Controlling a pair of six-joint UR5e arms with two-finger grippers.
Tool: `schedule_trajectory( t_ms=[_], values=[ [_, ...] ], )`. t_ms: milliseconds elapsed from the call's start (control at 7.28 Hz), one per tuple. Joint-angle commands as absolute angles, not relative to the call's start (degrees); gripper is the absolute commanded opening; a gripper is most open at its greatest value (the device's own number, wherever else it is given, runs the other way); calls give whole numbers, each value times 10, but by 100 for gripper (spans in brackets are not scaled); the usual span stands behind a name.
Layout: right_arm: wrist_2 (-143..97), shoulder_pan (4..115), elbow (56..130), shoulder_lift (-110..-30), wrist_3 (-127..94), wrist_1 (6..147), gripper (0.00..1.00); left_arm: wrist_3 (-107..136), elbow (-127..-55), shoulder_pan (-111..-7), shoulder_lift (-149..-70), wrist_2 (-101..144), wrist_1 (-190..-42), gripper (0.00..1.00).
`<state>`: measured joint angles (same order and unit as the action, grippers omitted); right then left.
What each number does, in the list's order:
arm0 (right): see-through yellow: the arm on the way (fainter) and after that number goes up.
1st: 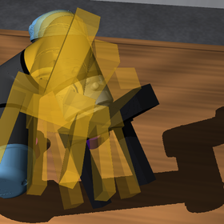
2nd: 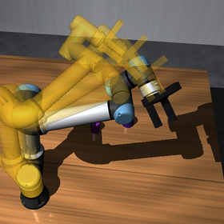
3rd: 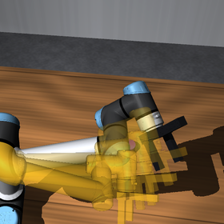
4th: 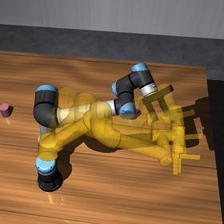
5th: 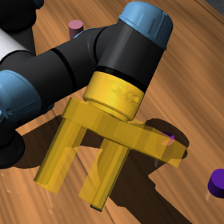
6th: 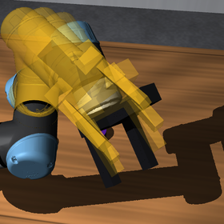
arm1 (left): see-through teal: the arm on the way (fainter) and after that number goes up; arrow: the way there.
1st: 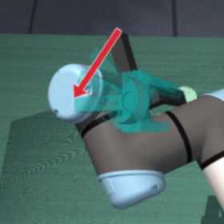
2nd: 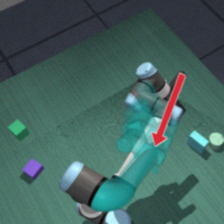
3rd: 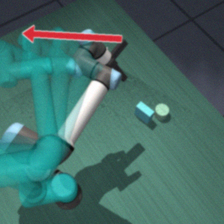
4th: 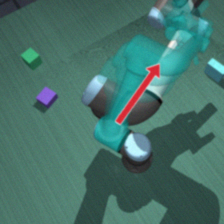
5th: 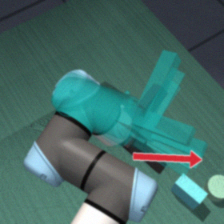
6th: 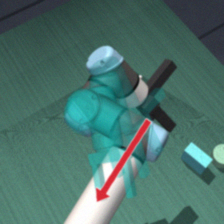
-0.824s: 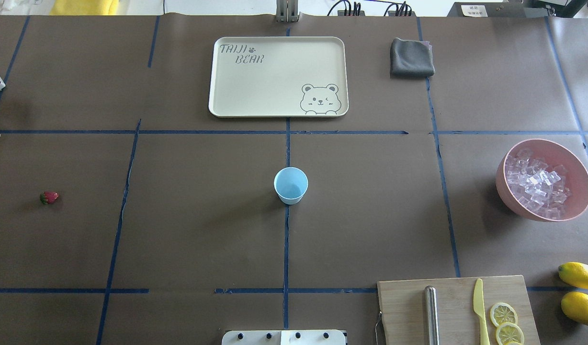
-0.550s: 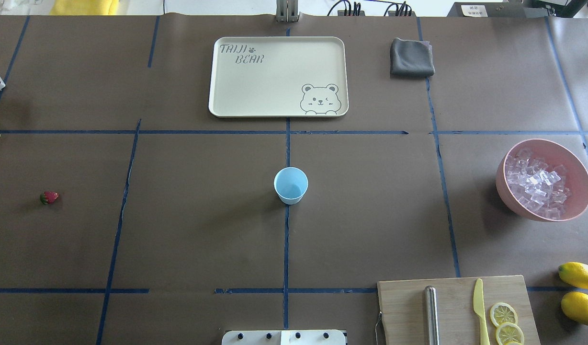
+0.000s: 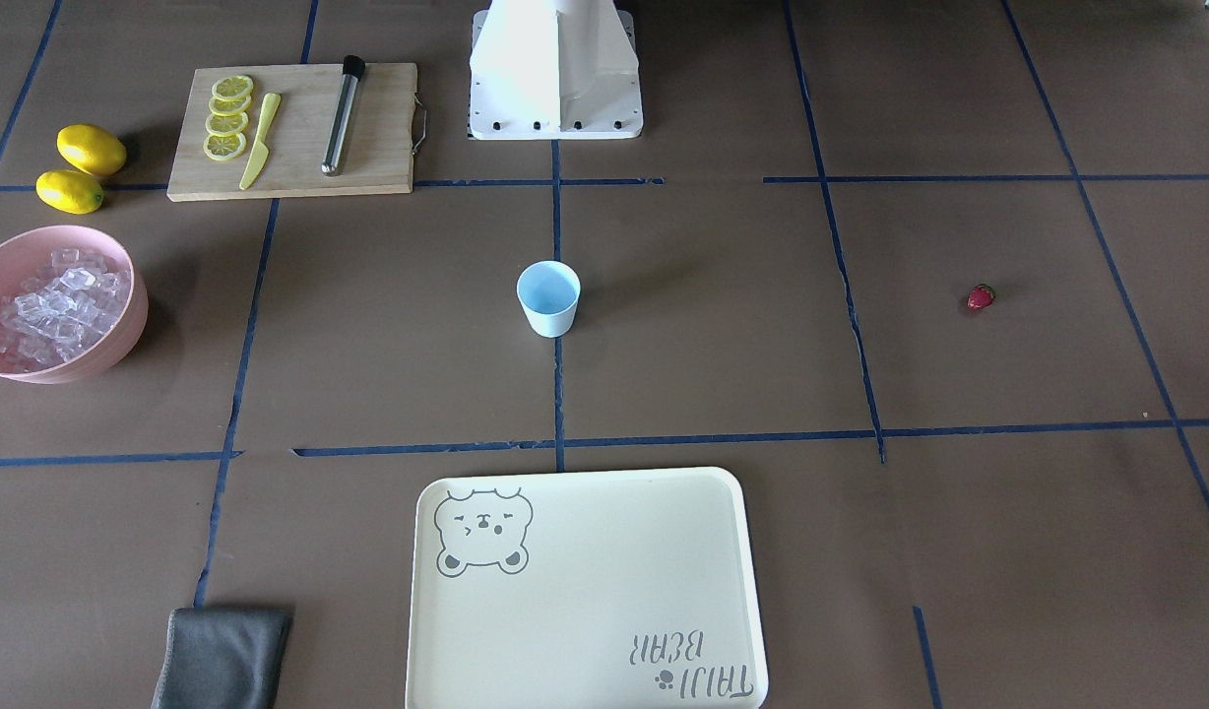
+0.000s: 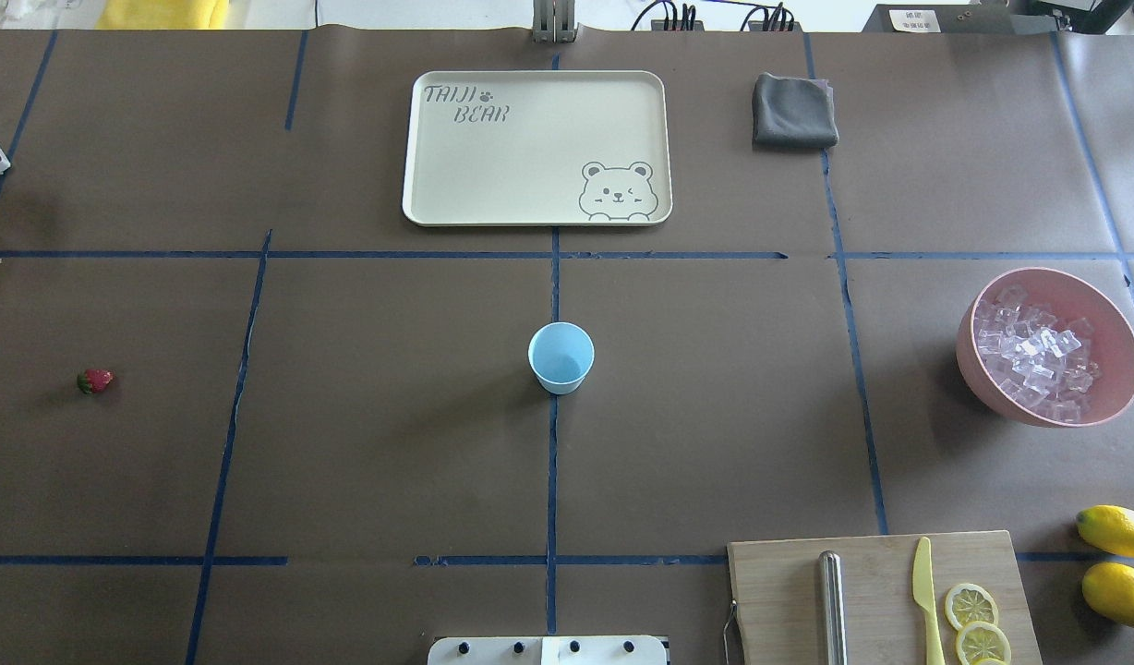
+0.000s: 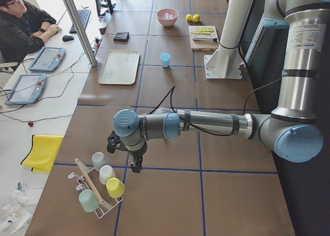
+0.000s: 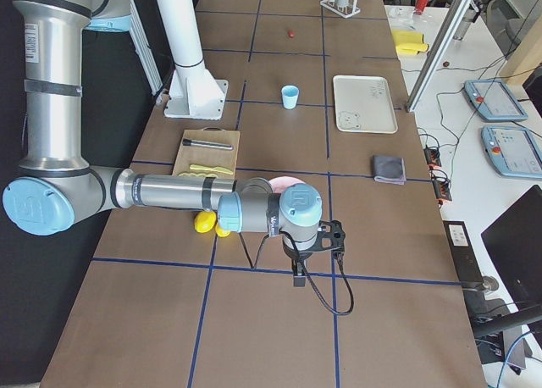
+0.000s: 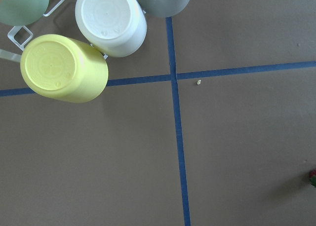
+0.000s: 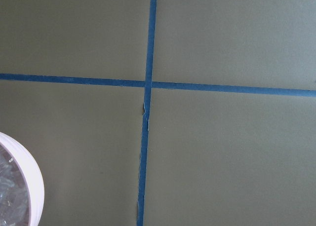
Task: Put ice and strawberries in cup
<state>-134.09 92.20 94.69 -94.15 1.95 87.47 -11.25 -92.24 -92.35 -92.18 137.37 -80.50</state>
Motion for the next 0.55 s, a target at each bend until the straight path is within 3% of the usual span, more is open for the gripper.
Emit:
schedule_trajectory(
  t_ms=[0, 412],
  values=[
    [-1348, 922, 955, -947, 18, 863, 100, -113, -923, -923, -921, 1374, -806, 100],
    [-1375, 864, 973, -945, -8, 732, 100, -113, -925, -924, -921, 1374, -807, 100]
  ],
)
